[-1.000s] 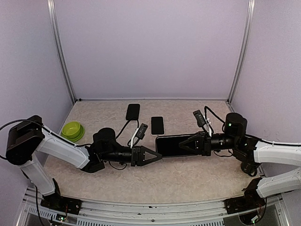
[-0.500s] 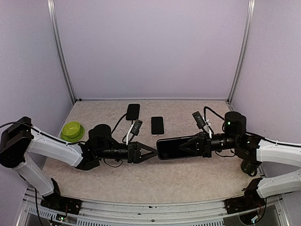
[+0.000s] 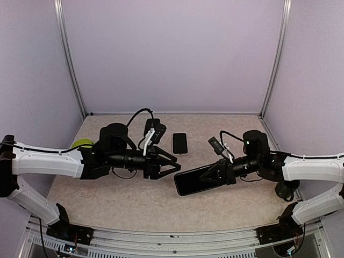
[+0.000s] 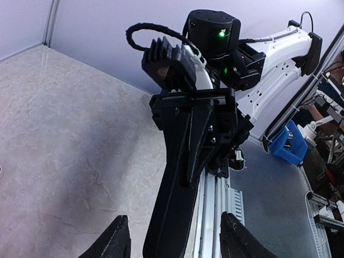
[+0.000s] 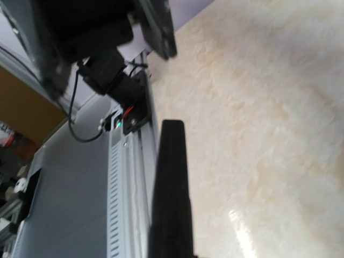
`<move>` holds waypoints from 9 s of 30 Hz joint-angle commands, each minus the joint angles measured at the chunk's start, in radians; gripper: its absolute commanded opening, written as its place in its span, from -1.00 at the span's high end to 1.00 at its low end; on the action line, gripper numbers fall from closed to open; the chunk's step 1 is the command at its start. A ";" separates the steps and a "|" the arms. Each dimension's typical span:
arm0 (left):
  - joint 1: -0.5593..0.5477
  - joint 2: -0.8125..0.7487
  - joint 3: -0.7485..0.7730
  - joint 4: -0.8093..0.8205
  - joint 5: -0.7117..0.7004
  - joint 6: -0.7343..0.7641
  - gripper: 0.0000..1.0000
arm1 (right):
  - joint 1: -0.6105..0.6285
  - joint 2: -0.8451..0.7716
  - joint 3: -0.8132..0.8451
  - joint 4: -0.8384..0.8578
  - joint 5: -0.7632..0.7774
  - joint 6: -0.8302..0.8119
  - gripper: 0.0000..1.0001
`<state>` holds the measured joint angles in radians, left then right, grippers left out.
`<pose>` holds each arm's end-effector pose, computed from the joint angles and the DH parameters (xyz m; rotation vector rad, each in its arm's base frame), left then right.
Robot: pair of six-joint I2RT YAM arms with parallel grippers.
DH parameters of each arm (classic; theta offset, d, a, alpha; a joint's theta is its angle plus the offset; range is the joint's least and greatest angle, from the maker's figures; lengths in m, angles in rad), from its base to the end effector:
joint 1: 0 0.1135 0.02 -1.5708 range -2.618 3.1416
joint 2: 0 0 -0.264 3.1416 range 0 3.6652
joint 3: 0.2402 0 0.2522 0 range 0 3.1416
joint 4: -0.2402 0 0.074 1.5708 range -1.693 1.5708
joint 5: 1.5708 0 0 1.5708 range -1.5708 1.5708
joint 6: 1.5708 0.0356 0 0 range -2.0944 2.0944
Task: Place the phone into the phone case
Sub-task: Pass from the right arm to the left, then pass from the left arm to the right, then place the phone with the phone case at the corner of the board, then adjust the phone with the phone case at the corner of the board.
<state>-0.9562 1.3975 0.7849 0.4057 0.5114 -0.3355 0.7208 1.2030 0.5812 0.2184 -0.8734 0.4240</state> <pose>0.1658 -0.2651 0.2602 0.9786 1.7111 -1.3448 0.1685 0.1843 0.2279 -0.9425 1.9640 1.5615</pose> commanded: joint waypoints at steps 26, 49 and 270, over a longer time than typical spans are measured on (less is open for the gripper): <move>-0.096 0.207 0.190 -0.298 0.086 0.228 1.00 | 0.094 0.058 0.078 0.023 -0.081 -0.078 1.00; -0.007 0.034 -0.167 0.523 -0.192 -0.310 1.00 | 0.023 -0.165 -0.054 0.151 0.280 0.063 -0.66; -0.185 -0.544 -0.720 0.304 -0.982 -0.478 -0.98 | -0.301 1.281 1.490 -0.658 1.013 0.126 -0.99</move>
<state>-1.1358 0.8608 0.0811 0.6823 -0.4683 -0.8116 0.4107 2.5134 2.0895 -0.4431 0.1577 0.4953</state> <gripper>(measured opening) 0.989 0.996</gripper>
